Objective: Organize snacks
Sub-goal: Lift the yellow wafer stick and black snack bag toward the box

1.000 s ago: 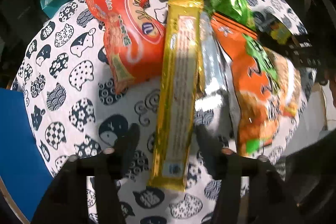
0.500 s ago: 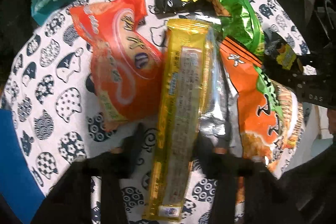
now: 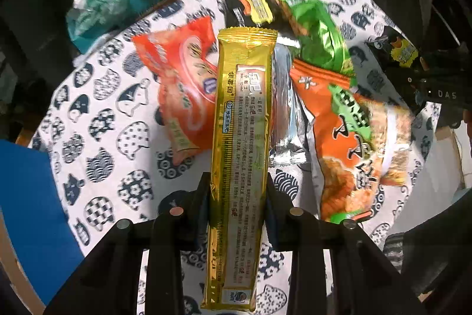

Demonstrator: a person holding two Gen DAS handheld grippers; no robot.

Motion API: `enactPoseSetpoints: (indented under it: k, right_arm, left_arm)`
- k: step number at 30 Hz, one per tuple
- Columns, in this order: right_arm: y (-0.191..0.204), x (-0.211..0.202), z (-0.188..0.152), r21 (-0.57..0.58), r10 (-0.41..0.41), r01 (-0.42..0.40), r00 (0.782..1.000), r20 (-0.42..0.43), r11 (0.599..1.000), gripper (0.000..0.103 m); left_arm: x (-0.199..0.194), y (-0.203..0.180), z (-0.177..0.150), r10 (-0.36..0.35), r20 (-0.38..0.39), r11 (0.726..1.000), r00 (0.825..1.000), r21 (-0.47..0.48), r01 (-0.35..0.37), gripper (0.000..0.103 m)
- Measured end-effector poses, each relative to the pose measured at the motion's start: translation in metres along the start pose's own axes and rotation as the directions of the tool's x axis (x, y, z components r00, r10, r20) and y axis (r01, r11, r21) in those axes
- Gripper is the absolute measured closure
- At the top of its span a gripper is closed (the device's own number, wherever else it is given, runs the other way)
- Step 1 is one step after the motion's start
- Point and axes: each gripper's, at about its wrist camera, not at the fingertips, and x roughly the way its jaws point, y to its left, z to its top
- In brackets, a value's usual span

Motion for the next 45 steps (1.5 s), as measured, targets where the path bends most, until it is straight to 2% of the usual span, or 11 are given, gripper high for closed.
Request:
enactPoseSetpoints:
  k: [6, 10, 21, 32, 45]
  right_arm:
    - [0.016, -0.031, 0.004, -0.024, 0.016, -0.015, 0.998, 0.055, 1.000, 0.048]
    - [0.028, -0.050, 0.006, -0.048, 0.032, -0.028, 0.996, 0.089, 0.998, 0.048]
    - [0.075, -0.091, 0.020, -0.122, 0.097, -0.078, 0.982, 0.160, 0.989, 0.048]
    - [0.140, -0.109, 0.037, -0.217, 0.168, -0.129, 0.971, 0.172, 0.968, 0.048]
    - [0.236, -0.120, 0.058, -0.343, 0.230, -0.166, 0.960, 0.157, 0.925, 0.048]
  left_arm:
    - [-0.032, 0.011, -0.003, 0.029, 0.046, 0.999, 0.999, -0.014, -0.029, 0.071]
    - [-0.059, 0.021, -0.021, 0.038, 0.076, 0.999, 0.996, -0.033, -0.036, 0.071]
    - [-0.105, 0.048, -0.042, 0.084, 0.131, 0.994, 0.988, -0.079, -0.074, 0.071]
    - [-0.133, 0.094, -0.070, 0.126, 0.154, 0.983, 0.980, -0.154, -0.102, 0.071]
    - [-0.151, 0.156, -0.114, 0.207, 0.161, 0.953, 0.965, -0.258, -0.162, 0.071]
